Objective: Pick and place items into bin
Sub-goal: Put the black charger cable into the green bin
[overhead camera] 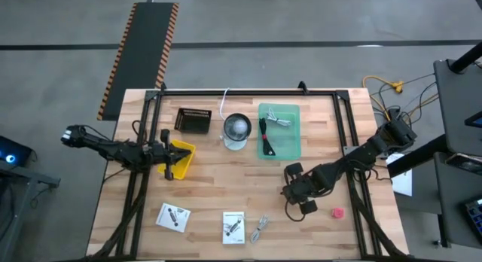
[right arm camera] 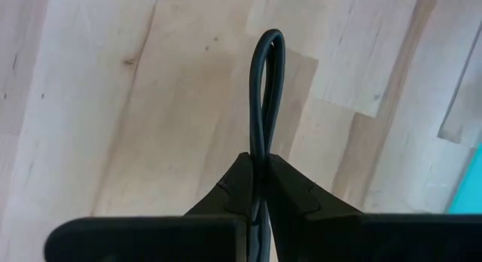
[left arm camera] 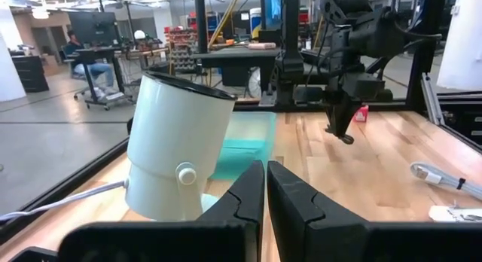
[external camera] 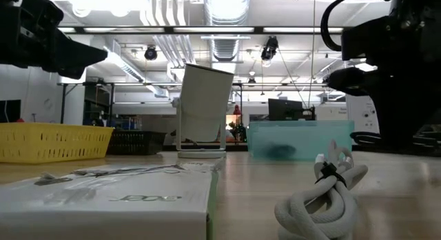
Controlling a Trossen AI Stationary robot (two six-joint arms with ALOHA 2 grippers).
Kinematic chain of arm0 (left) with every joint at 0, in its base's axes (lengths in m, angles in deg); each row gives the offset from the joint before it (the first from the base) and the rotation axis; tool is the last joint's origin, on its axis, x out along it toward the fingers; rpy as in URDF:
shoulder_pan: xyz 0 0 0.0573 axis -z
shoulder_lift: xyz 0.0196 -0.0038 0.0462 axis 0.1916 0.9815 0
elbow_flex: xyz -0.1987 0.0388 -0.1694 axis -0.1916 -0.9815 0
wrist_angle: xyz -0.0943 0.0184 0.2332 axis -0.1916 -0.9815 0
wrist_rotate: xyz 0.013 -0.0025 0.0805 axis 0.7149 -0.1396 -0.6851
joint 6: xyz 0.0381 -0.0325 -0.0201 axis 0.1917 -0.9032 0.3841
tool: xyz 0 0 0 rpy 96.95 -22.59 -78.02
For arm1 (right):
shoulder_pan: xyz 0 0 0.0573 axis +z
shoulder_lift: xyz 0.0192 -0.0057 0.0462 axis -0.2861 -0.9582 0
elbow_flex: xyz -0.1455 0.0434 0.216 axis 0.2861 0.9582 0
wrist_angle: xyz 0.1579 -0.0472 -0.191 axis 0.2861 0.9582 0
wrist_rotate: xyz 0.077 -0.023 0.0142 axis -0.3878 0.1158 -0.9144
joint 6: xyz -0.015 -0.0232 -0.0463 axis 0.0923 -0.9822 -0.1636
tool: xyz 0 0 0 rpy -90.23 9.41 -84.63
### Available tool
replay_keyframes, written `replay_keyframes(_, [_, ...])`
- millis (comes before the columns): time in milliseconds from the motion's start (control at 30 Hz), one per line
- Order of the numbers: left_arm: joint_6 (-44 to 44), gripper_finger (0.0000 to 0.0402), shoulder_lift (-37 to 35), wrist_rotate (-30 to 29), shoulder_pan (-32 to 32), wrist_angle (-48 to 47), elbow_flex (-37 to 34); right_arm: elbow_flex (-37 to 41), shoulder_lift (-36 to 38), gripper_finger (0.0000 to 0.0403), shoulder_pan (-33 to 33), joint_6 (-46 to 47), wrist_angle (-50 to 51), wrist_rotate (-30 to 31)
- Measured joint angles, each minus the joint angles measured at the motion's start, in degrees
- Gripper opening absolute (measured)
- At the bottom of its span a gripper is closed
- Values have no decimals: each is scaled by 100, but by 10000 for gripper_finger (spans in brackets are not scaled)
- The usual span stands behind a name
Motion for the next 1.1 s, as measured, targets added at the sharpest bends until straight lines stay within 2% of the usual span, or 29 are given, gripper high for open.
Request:
replay_keyframes(300, [0, 2, 210, 1, 0, -2, 0, -2, 0, 13, -106, -296, 13, 0])
replay_keyframes(600, [0, 2, 384, 1, 0, -5, 0, -53, 0, 13, -830, -715, 20, 144])
replay_keyframes(767, [0, 2, 454, 0, -1, -4, 0, -342, 145, 13, -1095, -893, 134, -169])
replay_keyframes(1100, [0, 2, 498, 1, -1, -1, 0, -1208, 472, 13, -1866, -1988, 315, 160])
